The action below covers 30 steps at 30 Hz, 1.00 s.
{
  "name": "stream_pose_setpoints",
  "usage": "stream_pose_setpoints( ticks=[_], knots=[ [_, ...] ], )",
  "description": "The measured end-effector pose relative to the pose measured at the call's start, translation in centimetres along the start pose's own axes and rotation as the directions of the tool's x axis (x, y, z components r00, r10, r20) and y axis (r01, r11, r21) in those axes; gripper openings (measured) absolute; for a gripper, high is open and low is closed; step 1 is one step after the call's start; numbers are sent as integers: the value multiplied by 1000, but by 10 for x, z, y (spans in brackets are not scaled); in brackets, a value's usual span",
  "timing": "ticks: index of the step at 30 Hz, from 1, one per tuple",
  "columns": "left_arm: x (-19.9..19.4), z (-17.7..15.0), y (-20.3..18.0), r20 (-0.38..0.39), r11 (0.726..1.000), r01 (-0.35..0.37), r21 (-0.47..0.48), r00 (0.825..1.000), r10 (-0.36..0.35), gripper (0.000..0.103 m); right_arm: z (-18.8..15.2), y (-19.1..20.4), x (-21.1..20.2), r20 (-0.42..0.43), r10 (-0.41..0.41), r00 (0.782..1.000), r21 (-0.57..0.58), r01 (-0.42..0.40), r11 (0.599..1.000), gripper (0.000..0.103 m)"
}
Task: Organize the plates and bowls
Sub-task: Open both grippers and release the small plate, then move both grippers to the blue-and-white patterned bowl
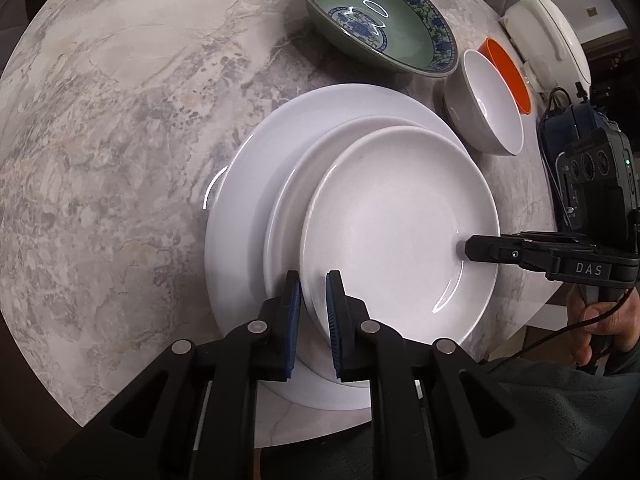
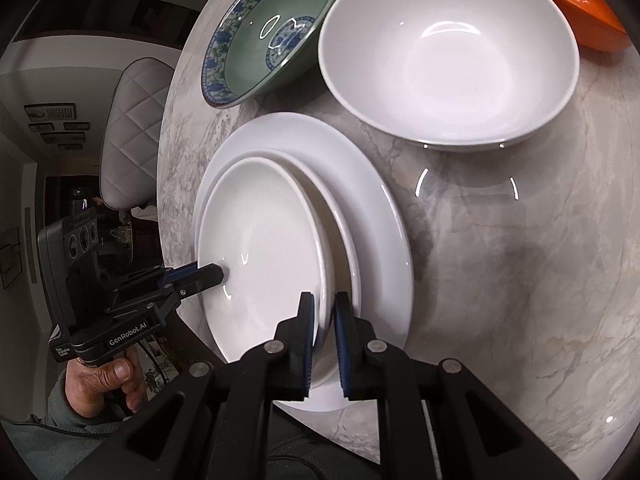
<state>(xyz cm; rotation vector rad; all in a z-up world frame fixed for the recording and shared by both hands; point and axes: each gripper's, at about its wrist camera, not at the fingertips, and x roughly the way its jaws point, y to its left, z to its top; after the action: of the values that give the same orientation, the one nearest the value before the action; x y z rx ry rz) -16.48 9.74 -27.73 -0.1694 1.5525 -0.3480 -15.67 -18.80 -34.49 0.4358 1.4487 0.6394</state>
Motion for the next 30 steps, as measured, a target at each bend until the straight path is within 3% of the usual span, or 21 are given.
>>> stream_pose_setpoints(
  ticks=[3,7,9,10,11,13,15,16,25,30],
  knots=[
    [-5,-1,3,9,1000,4,-14,1000,-4,12,-2,5,2,-8,-27,1000,-29,26,999,12],
    [-15,-1,7,41,998,41,-37,998,-40,23,-1,10,4,-12,-48,999,-57,47,997,16],
    [-22,1,8,61,997,63,-33,996,-61,34,-1,13,4,-15,-47,999,-70,46,997,25],
    [-26,3,7,73,996,83,-27,994,-81,47,-1,16,5,-17,-49,999,-77,48,996,28],
    [-30,4,4,86,996,89,-22,993,-86,67,-1,20,6,-18,-54,998,-92,52,994,35],
    [-38,8,4,118,999,51,-9,992,-49,82,-1,29,7,-15,-68,998,-130,65,989,49],
    [-43,13,8,129,998,58,-22,990,-55,82,-1,39,8,-8,-105,994,-173,102,980,65],
    [-46,15,11,136,998,56,-36,989,-50,82,-1,43,8,-4,-128,992,-194,125,973,67],
    [-64,31,44,178,992,63,-114,983,-42,82,-2,59,9,20,-241,970,-298,236,925,73],
    [-64,39,45,186,991,67,-120,982,-44,82,-6,72,18,36,-332,942,-399,319,860,73]
  ],
)
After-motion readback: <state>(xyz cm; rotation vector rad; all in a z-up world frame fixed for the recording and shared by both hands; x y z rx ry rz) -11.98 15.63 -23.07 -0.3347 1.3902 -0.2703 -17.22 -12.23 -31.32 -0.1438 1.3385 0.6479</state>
